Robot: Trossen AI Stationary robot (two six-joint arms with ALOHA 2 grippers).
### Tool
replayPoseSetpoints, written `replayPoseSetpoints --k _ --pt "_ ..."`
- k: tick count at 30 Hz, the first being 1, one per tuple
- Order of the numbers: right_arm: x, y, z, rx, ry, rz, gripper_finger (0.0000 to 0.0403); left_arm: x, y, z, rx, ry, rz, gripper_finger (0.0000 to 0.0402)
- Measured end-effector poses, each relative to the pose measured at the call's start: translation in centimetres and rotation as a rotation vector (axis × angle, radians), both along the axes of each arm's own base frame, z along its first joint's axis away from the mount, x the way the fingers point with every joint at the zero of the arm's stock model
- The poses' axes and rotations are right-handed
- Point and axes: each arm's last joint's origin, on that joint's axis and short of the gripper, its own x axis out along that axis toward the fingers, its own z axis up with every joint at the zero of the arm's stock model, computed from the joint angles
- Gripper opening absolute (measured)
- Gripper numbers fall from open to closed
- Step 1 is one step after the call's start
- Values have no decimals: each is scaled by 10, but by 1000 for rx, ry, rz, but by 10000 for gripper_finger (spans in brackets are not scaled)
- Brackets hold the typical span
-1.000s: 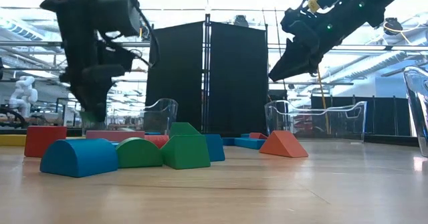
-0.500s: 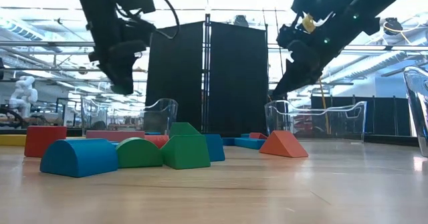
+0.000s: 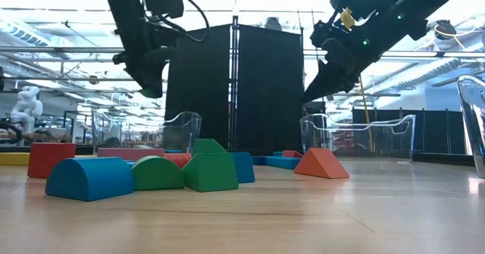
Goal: Sort blocks by size
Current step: Put the green half-circle block into the top left transparent bin
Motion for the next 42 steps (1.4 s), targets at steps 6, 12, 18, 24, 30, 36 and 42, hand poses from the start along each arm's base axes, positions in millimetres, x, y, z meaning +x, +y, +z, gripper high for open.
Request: replayPoseSetpoints --k 6,12,18,24,30,36,42 --pt "0 0 1 1 -9 -2 1 -8 24 2 26 -6 57 139" --pt "1 0 1 -7 -7 4 1 -16 45 5 62 -27 105 139" --pt "1 0 1 -13 -9 9 1 -19 64 10 124 -78 123 139" --pt "1 0 1 -16 -7 11 1 -20 77 10 143 -117 120 139" --pt "1 0 1 -16 -6 12 1 -19 85 2 134 -96 113 139" --pt "1 0 1 -16 -4 11 2 -20 93 -20 117 -86 132 139" --pt "1 0 0 -16 -1 11 2 -16 99 -33 102 -68 138 139"
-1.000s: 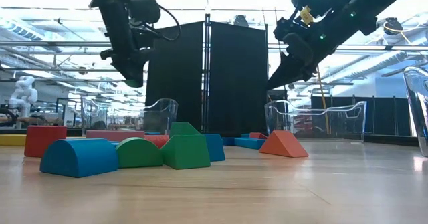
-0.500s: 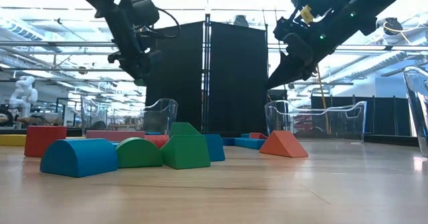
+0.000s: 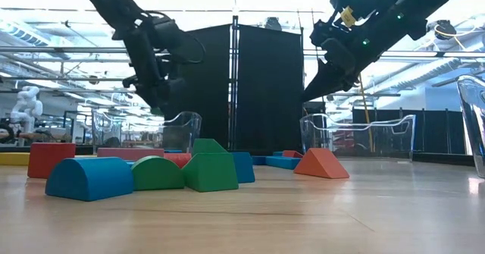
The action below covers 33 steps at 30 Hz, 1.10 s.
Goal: Sort blocks by size
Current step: Put the green half-circle block into the top left transparent bin
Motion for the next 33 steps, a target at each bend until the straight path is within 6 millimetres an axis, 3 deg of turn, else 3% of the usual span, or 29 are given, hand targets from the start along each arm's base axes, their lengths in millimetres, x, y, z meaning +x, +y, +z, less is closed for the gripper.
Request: replayPoseSetpoints --k 16,26,33 --pt "-1 0 -1 7 14 -9 2 17 14 -40 -71 50 -13 139" --pt "-1 0 -1 19 11 -18 2 18 14 -44 -88 58 -26 140" --pt "-3 0 -4 5 52 -4 2 18 14 -44 -89 65 -43 191"
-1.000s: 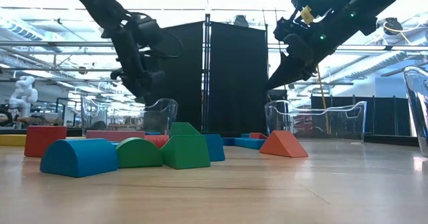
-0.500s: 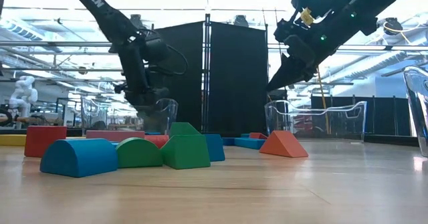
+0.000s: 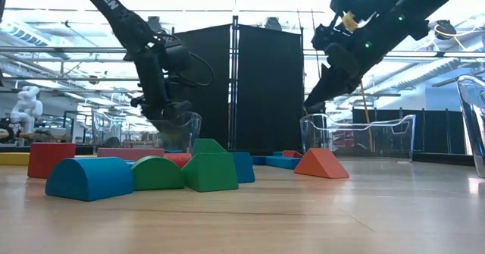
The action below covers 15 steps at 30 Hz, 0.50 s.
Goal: Sort blocks by size
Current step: Put the green half-circle block into the top left transparent bin, then put the blue half-circle block into the top left transparent bin
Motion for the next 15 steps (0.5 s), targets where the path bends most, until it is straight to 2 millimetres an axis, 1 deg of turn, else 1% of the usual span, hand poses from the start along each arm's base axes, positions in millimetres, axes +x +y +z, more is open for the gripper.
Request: replayPoseSetpoints --k 6,9,12,15 --pt "0 0 0 -13 1 11 15 0 -1 0 -6 7 -10 261" --pt "0 0 0 -33 9 28 28 -1 -1 3 1 11 -30 279" --pt "1 0 1 -49 12 42 46 -2 -6 15 38 -11 -60 282" --pt "1 -1 1 -64 15 51 73 -5 -12 34 92 -49 -91 283"
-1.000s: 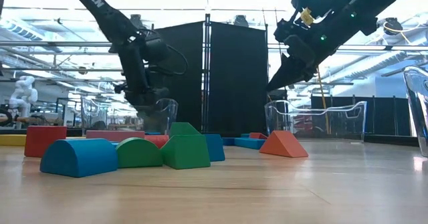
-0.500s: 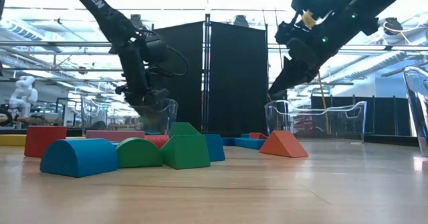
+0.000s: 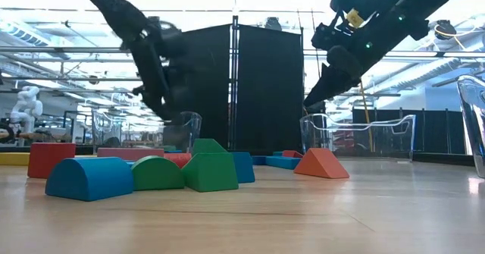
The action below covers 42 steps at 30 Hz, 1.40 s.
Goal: Sort blocks by size
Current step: Put the blue half-circle block into the top left transparent bin
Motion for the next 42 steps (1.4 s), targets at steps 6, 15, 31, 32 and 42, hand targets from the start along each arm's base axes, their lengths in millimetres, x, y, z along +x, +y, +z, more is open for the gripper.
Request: replayPoseSetpoints --k 6,15,31,32,42 --pt "2 -10 -7 -26 37 -13 139 -8 -22 41 76 -127 -94 283" --pt "37 -36 -14 106 46 -133 208 -3 -67 75 88 -295 -371 283" --pt "67 -54 -49 252 227 -320 229 22 -122 68 71 -424 -701 283" --pt "67 -55 -51 254 235 -325 229 22 -123 65 71 -421 -702 283" --pt "68 -59 -57 236 253 -301 226 19 -125 43 34 -432 -670 283"
